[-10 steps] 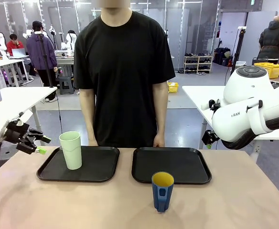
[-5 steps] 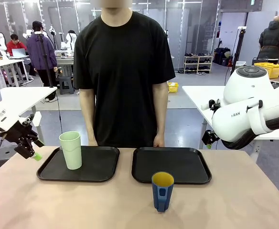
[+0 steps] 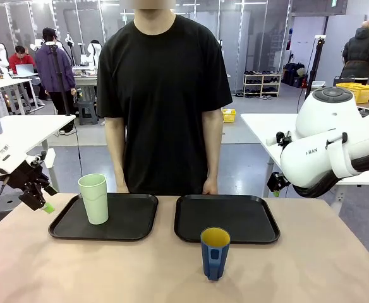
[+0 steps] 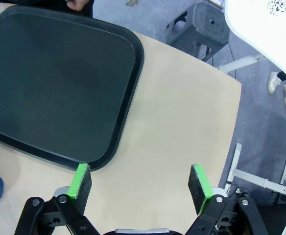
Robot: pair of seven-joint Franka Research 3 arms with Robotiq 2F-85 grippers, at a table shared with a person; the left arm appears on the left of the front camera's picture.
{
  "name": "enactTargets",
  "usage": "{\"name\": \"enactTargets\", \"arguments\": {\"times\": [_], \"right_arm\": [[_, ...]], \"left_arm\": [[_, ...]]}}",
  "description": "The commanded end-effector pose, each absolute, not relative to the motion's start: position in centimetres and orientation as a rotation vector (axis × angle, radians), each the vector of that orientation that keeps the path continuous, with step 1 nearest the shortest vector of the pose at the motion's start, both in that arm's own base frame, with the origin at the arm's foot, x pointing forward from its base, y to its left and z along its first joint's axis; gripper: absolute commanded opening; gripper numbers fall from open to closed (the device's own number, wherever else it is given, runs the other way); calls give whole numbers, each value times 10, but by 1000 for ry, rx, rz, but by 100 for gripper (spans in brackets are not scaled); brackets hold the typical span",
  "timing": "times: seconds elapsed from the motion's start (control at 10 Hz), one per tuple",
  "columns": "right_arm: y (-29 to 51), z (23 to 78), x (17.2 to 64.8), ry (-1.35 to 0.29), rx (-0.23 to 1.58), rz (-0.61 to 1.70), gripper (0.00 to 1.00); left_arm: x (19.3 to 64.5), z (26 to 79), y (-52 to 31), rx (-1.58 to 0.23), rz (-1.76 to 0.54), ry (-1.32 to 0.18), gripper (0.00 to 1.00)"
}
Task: Sort and store the cups by type.
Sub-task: Pick up the Handle plastic cup and place it into the empty Flat Tray.
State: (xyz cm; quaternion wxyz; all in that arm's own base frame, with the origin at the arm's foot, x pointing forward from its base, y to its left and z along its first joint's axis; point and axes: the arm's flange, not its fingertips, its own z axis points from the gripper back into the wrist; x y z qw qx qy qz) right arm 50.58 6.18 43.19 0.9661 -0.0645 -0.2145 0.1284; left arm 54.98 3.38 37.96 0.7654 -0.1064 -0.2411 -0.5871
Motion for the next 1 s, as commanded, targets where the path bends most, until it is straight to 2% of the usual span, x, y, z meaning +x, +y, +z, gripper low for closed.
{"name": "enactTargets", "arguments": {"times": [0.0,0.9], "right_arm": [[62,431,505,-442,-130,262,100],[62,431,505,-442,-130,262,100]], "left_arm": [[553,379,37,-259,-1293,-553,100],[553,379,37,-259,-1293,-553,100]]}}
